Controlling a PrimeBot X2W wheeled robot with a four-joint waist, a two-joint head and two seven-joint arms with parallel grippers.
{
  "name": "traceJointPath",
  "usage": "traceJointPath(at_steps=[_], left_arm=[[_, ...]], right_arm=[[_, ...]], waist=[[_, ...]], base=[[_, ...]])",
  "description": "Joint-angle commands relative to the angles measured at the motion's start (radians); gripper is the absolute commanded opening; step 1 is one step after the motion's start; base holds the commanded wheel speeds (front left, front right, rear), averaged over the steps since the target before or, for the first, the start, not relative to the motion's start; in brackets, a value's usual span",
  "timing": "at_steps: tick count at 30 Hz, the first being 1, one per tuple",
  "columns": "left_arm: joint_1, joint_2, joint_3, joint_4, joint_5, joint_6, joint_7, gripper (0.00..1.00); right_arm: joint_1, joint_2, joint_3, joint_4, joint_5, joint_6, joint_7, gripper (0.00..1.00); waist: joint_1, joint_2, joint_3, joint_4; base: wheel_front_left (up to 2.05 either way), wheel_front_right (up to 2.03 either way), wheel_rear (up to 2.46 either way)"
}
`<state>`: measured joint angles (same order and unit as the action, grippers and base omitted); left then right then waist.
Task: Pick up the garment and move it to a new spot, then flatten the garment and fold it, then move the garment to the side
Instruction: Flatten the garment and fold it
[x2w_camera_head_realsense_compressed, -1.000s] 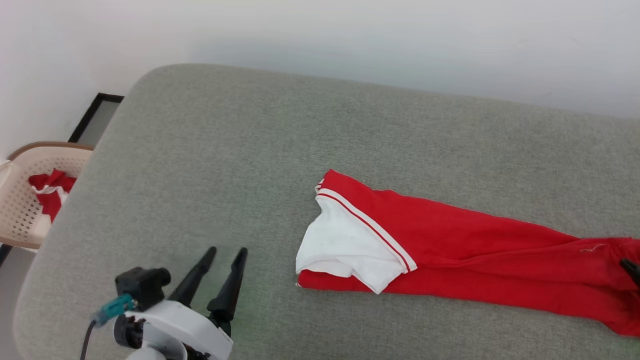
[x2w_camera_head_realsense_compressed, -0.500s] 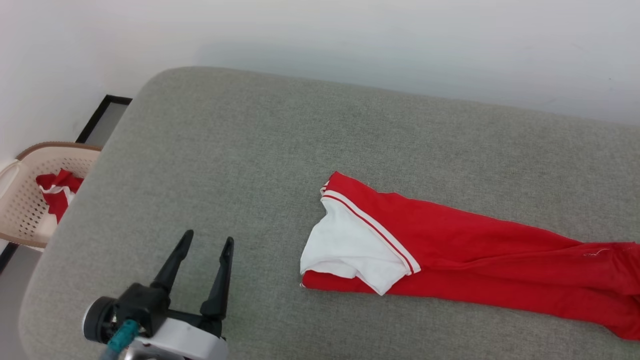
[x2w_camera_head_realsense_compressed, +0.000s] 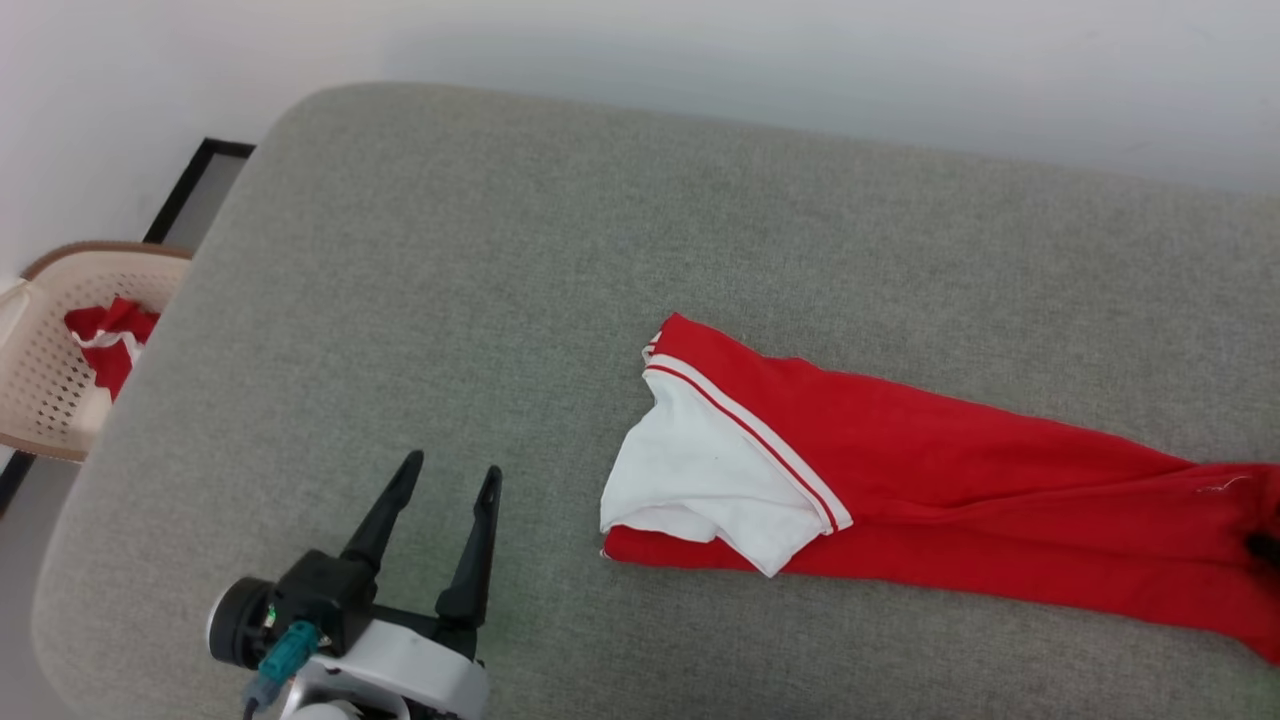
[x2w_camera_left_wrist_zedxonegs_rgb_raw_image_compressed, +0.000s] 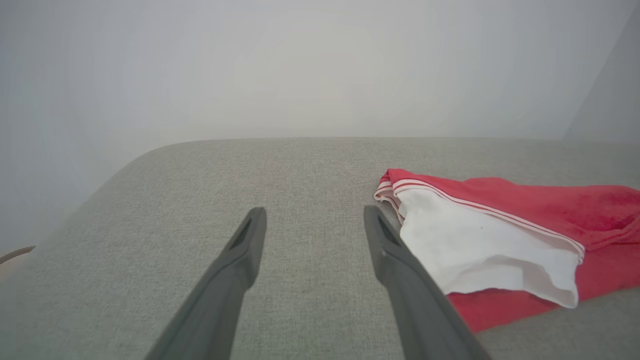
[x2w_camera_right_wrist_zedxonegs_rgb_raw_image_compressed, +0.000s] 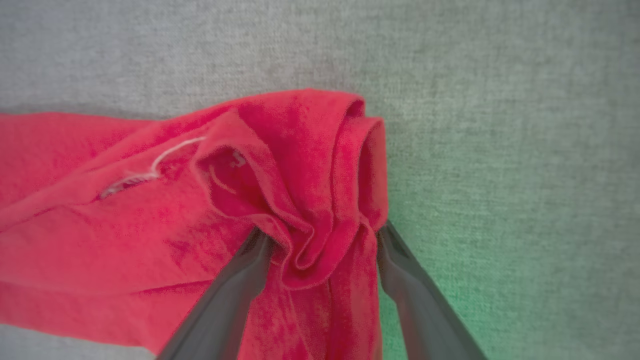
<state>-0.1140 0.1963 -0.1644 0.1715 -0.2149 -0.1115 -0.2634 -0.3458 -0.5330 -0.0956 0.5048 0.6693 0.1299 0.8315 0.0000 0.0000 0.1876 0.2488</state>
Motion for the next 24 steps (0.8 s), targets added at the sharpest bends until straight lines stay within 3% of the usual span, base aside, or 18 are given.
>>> traceJointPath(at_steps=[1, 2, 3, 15, 24], left_arm=[[-0.011, -0.006, 0.005, 0.000, 0.010, -0.006, 0.000, 1.00], [-0.014, -0.010, 0.012, 0.001, 0.015, -0.009, 0.000, 1.00], [-0.015, -0.012, 0.017, 0.002, 0.018, -0.011, 0.000, 1.00], [-0.017, -0.029, 0.092, -0.027, 0.063, -0.018, 0.000, 1.00], [-0.018, -0.040, 0.126, -0.084, 0.082, -0.019, 0.000, 1.00]], right_arm=[[0.008, 0.056, 0.028, 0.012, -0.001, 0.001, 0.012, 0.35], [0.006, 0.065, 0.025, 0.010, -0.008, 0.001, 0.013, 0.02], [0.005, 0.071, 0.021, 0.007, -0.013, 0.001, 0.013, 0.00], [-0.042, 0.026, -0.119, -0.027, -0.058, -0.001, -0.075, 0.00], [-0.009, -0.113, -0.353, 0.014, -0.108, 0.000, -0.150, 0.00]], waist=[[0.0000, 0.0000, 0.017, 0.004], [0.0000, 0.0000, 0.020, 0.003], [0.0000, 0.0000, 0.023, 0.001], [0.0000, 0.0000, 0.050, -0.083], [0.0000, 0.0000, 0.091, -0.145]], base=[[0.00, 0.00, 0.00], [0.00, 0.00, 0.00], [0.00, 0.00, 0.00], [0.00, 0.00, 0.00], [0.00, 0.00, 0.00]])
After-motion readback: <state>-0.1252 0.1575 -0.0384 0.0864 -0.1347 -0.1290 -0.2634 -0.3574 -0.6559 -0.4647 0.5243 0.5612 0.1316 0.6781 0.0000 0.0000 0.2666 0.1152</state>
